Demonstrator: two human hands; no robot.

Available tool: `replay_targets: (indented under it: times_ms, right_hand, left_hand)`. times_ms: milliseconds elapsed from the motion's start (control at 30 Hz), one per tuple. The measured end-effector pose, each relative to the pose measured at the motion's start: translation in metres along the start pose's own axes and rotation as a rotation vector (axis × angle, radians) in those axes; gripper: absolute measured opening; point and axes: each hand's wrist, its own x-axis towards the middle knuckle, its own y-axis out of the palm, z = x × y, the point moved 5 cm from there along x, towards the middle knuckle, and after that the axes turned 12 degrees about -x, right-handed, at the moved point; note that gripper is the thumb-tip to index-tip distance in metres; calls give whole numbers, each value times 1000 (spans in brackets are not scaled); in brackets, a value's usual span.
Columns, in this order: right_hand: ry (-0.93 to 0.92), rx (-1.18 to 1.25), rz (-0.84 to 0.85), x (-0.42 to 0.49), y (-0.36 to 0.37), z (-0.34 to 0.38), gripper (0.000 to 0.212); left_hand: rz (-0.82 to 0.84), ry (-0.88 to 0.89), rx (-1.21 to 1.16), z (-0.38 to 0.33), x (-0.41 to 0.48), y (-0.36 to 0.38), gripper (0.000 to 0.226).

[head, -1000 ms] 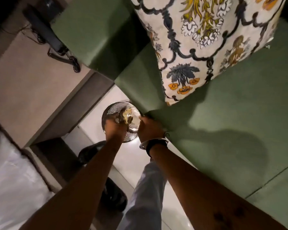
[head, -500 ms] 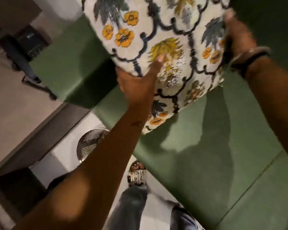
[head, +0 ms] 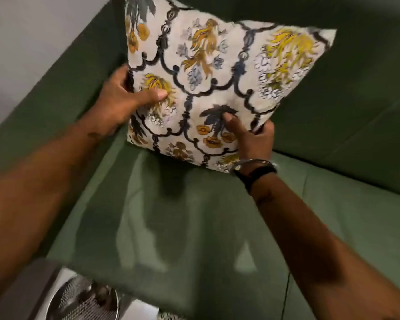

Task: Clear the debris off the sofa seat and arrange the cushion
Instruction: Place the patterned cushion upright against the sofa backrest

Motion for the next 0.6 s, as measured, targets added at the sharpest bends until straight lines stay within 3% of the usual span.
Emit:
replay_targets:
  times_ms: [67,133,200,267,300,433,600]
  right_hand:
    - [18,11,-22,6,-3,-9,65]
    - [25,-49,-24,6,-10,-15,65]
    - [19,-176,-97,4,-42,-22,66]
    - [-36,-255,-202,-9,-99,-26,59]
    - [-61,-280,-244,-18,-128,-30,55]
    - [24,-430,-547,-60,-312,-65,50]
    - [327,-441,-1062,-135,-554,-106,63]
  left_hand:
    - [-1,-3,37,8,6,17,69]
    - [-109,38,24,12,-6,31,64]
    - [-326,113,85,18,-39,53,61]
    - [-569,134,229,28,-90,92,77]
    - [-601,97,264,36,-118,120,84]
    - [-147,-89,192,63,-228,319,82]
    - [369,-88,140,53,-292,550,78]
